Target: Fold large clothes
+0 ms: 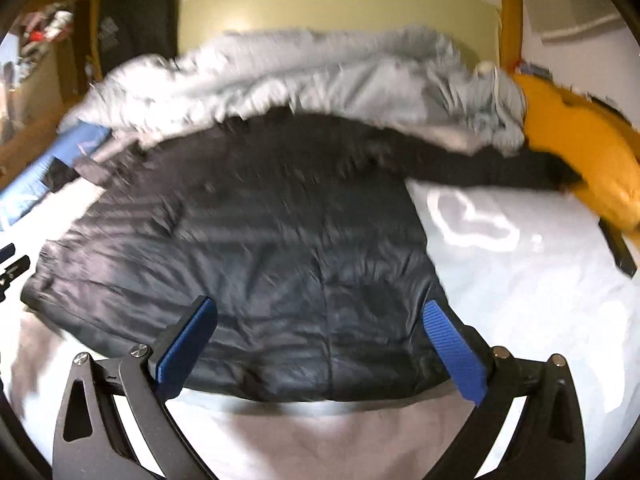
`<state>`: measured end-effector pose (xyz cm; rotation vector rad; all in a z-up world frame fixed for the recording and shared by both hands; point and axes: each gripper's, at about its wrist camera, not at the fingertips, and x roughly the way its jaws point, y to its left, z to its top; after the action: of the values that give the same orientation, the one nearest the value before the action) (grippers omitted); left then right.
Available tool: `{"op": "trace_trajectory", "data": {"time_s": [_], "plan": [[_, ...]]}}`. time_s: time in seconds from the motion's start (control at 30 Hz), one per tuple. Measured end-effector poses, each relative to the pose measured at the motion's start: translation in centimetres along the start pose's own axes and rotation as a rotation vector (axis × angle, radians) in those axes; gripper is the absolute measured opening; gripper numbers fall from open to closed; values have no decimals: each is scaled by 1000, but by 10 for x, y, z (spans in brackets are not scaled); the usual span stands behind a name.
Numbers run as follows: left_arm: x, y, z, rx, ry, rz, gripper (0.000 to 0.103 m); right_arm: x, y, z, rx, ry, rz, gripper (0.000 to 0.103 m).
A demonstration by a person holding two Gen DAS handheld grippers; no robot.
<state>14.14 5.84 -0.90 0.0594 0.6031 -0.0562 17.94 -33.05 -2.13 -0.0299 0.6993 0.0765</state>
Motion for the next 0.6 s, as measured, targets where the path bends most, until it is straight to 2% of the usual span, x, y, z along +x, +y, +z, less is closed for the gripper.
{"op": "trace_trajectory", "data": {"time_s": [0.13, 0.27, 0.4, 0.53, 0.6], "plan": [[-15, -20, -10, 83, -7, -40, 93, -16, 12, -1, -42, -13, 55, 102], [-13, -45, -17, 179, 13, -61, 93, -10, 40, -17, -160, 37, 93, 102], [-1, -63, -27, 248, 57, -87, 93, -2, 72, -39, -319, 66, 85, 102], [23, -72, -39, 283, 131, -100, 93, 15, 90, -56, -361, 116, 83, 102], [36, -74, -45, 303, 153, -68, 93, 20, 96, -61, -393, 111, 57, 102]]}}
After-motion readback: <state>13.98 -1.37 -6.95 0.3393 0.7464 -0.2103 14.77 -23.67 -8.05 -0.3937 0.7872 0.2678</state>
